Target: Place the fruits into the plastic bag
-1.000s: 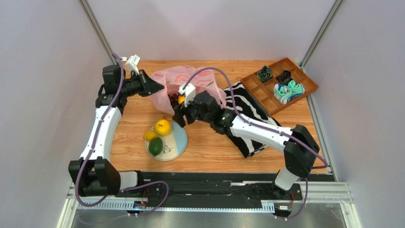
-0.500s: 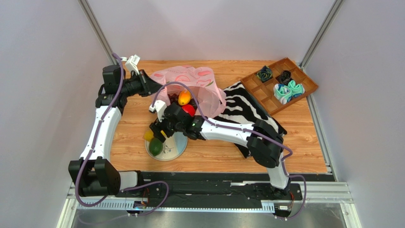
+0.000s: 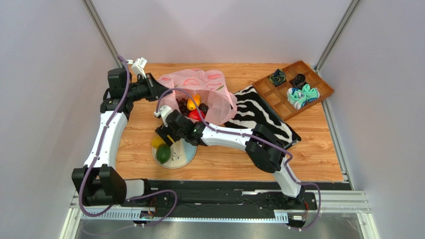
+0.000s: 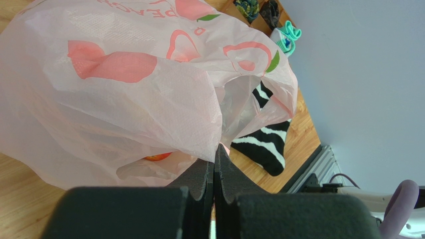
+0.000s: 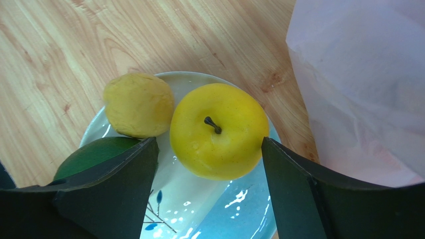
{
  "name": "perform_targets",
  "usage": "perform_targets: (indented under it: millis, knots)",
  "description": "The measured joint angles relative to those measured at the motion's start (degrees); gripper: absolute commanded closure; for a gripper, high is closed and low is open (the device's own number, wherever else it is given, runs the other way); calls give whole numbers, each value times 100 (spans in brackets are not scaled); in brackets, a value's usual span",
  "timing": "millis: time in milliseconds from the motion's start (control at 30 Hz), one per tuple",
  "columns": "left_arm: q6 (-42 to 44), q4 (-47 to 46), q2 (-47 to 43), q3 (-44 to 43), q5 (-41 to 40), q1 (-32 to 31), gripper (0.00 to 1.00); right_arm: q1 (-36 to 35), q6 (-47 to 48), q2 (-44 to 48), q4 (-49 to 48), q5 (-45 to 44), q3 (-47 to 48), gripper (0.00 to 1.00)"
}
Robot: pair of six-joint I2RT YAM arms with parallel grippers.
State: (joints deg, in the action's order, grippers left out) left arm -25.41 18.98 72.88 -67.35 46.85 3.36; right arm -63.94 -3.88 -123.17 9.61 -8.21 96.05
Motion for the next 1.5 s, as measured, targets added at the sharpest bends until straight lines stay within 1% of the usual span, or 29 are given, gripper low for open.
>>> perform_targets:
  millis: [333, 433, 533, 567, 667, 733, 867, 1067, 1267, 1500]
  knots:
    - [0, 0, 0, 0, 4, 0, 100, 0, 90, -269, 4, -225, 175, 20]
    - [-2, 0, 0, 0, 4, 0, 100, 0, 90, -306, 0, -225, 219, 22]
    - [0, 0, 0, 0, 7, 0, 100, 0, 92, -317, -7, -225, 229, 33]
    - [-2, 0, 0, 0, 7, 0, 100, 0, 98, -317, -7, -223, 229, 40]
    - [-2, 0, 0, 0, 20, 0, 100, 0, 114, -317, -4, -227, 229, 48]
    - [-2, 0, 0, 0, 22, 0, 100, 0, 109, -317, -4, -234, 227, 50]
    - [-2, 0, 0, 0, 22, 0, 100, 0, 127, -317, -7, -245, 227, 58]
    - [-2, 0, 0, 0, 26, 0, 100, 0, 144, -269, -140, -238, 103, 64]
    - [-2, 0, 0, 0, 44, 0, 100, 0, 223, 302, -177, 37, -468, 67]
    - [-2, 0, 0, 0, 42, 0, 100, -92, 269, 1572, -409, 732, -1222, 69]
